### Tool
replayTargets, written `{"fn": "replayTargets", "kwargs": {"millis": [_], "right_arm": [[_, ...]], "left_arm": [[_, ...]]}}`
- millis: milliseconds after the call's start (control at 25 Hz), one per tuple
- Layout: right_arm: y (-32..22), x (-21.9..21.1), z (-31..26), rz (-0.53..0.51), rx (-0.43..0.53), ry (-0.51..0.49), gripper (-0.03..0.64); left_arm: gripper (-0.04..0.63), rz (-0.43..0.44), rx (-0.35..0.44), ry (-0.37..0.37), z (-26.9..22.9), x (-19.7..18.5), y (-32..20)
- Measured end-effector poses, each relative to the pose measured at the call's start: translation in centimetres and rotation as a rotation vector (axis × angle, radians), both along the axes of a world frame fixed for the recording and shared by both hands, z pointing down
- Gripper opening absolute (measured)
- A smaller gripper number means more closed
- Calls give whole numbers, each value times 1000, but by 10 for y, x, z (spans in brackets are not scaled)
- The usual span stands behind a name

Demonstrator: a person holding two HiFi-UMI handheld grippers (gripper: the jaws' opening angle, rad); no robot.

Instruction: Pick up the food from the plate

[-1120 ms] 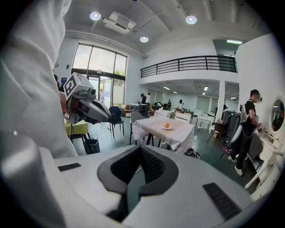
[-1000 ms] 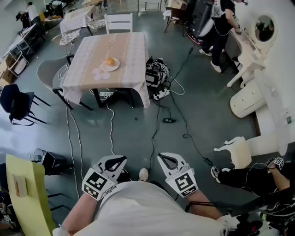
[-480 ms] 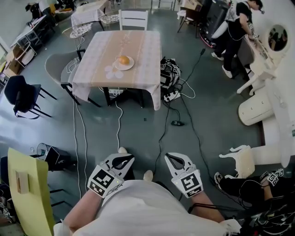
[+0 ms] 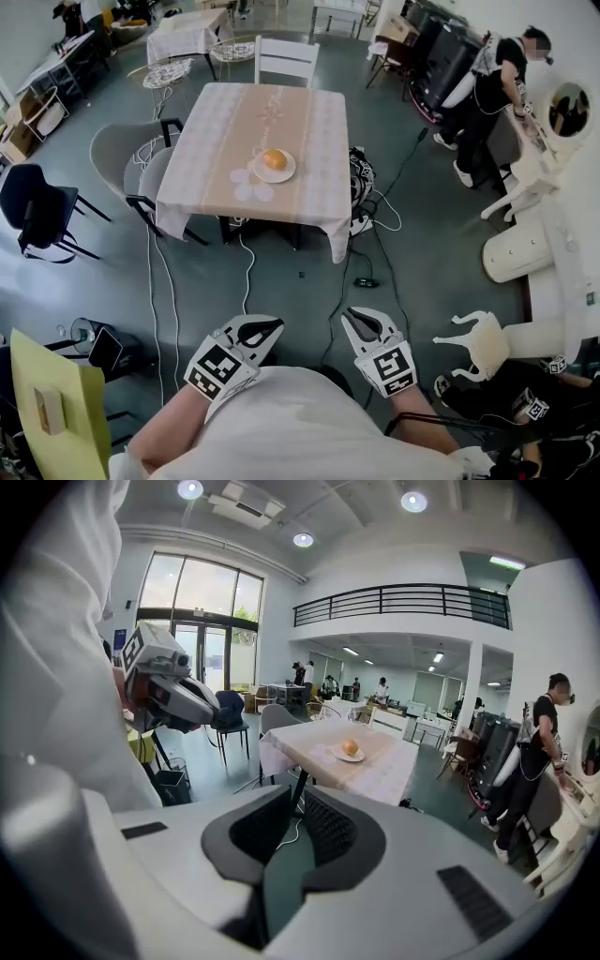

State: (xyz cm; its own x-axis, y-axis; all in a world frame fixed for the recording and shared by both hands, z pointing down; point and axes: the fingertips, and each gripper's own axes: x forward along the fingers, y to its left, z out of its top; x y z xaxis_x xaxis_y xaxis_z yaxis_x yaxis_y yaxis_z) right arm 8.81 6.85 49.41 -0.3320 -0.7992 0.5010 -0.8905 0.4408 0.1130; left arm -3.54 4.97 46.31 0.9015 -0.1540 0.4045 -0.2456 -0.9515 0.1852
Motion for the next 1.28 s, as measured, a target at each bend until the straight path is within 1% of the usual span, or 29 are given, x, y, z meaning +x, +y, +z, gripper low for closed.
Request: {"fn": "replayTargets", "kwargs": {"millis": [40, 160, 200, 360, 520, 640, 760, 880, 960, 1040, 1280], "right_arm": [[-16, -4, 0, -3, 0, 9, 44], [-65, -18, 5, -21, -11, 30, 124], [-81, -20, 8, -29, -15, 40, 152], [-149, -16, 18, -68, -19, 72, 193], [-229, -1, 33, -121, -27, 57, 222], [-298, 5, 42, -188, -20, 63, 244], [-359, 12, 59, -255, -47, 78, 284], [-410, 18, 80, -305, -81, 83, 302], [-438, 18, 93, -332, -99, 86, 316], [-464, 18, 106, -351, -108, 90, 321], [-531, 7, 149, -366, -152, 78, 353]], "left_arm": [[9, 3, 3, -6, -1, -9, -12], [9, -25, -2, -28, 1, -36, -47], [9, -48, -11, -26, 1, -44, -59], [9, -151, -46, 1, 1, -59, -97], [9, -259, -41, -10, 3, -52, -143], [9, -356, -43, 8, -7, -41, -181], [9, -421, -35, -2, -14, -25, -213], [11, -480, -9, -10, -23, -11, -239], [11, -534, 3, -18, -28, -8, -250], [11, -593, -2, -33, -29, -10, -259], [11, -763, -55, -94, -20, -23, -266]]}}
